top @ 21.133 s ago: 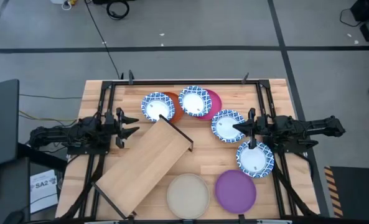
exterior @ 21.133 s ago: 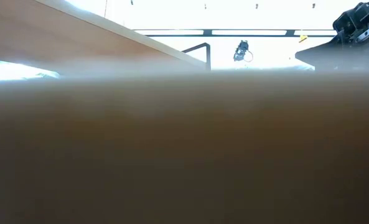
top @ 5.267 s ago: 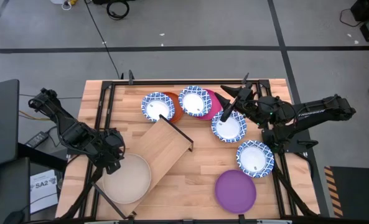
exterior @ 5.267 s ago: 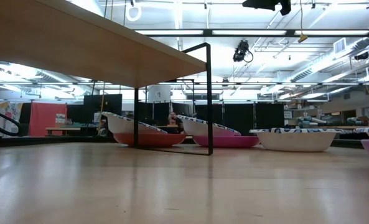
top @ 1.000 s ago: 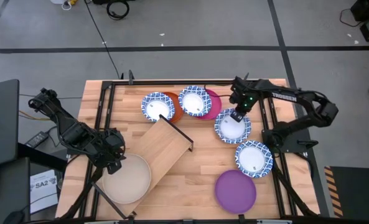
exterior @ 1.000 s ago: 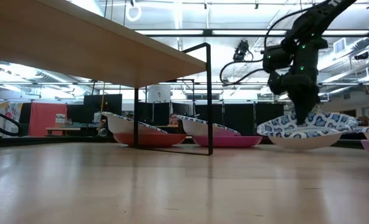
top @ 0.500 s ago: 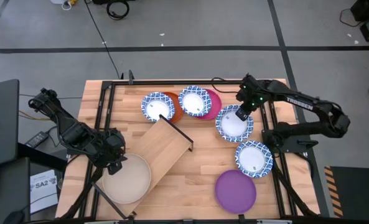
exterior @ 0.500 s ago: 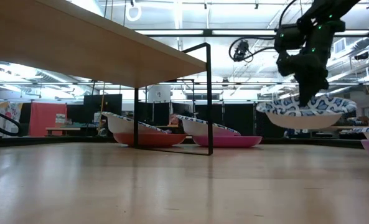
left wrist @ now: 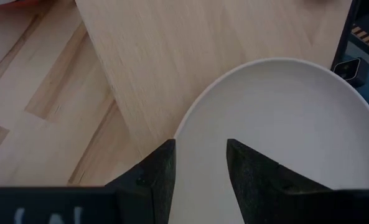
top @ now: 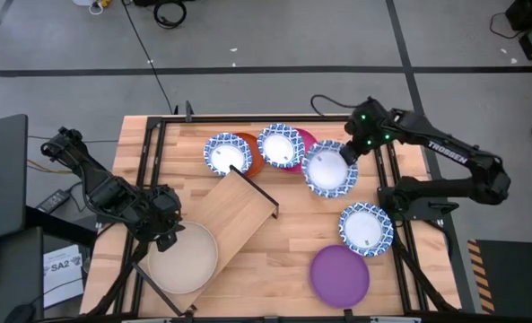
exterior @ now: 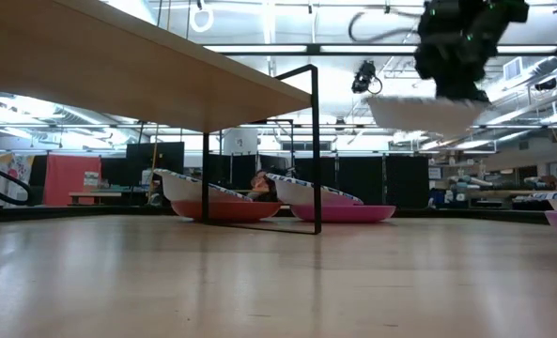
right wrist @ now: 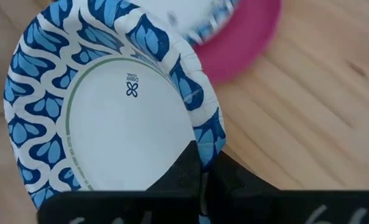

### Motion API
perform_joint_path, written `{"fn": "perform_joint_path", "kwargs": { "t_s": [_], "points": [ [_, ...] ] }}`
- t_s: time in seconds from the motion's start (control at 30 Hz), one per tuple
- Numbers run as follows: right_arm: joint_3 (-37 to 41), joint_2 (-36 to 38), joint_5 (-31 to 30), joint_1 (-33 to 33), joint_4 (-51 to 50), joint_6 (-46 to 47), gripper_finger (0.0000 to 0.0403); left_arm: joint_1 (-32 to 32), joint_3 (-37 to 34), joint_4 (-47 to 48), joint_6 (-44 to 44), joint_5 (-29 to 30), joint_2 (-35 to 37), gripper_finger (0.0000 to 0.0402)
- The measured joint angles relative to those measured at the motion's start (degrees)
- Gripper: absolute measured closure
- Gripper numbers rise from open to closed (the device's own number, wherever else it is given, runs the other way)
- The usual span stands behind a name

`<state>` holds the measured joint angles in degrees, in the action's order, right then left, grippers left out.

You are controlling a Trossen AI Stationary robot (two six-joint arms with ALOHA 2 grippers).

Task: Place and stack plates onto a shelf
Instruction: Put the white bowl on the shelf

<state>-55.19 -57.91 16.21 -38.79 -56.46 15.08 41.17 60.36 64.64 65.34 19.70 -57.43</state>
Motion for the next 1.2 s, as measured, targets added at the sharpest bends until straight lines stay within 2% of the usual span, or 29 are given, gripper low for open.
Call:
{"fn": "perform_joint_path", "kwargs": {
  "t_s": [0.23,0.53,0.83,1.0,1.2],
  "points": [
    [-8.65,-0.04,0.0,6.92,3.64,8.09,0.0391,0.0,0.0,-0.02,-0.02,0.17,0.0,0.0253],
    [-14.83,-3.76,-0.04,19.0,18.08,15.73,0.0392,0.0,0.0,-0.07,-0.04,0.17,0.0,0.0253],
    [-23.0,-18.4,-0.1,27.13,23.29,16.14,0.0392,0.0,0.0,-0.09,-0.02,0.17,0.0,0.0253],
    [-30.56,-27.53,0.06,29.05,23.17,12.81,0.0392,0.0,0.0,-0.1,-0.03,0.18,0.0,0.0253],
    [-39.91,-36.99,3.7,30.09,22.81,9.78,0.0392,0.0,0.0,-0.09,-0.02,0.19,0.0,0.0253]
  ]
}}
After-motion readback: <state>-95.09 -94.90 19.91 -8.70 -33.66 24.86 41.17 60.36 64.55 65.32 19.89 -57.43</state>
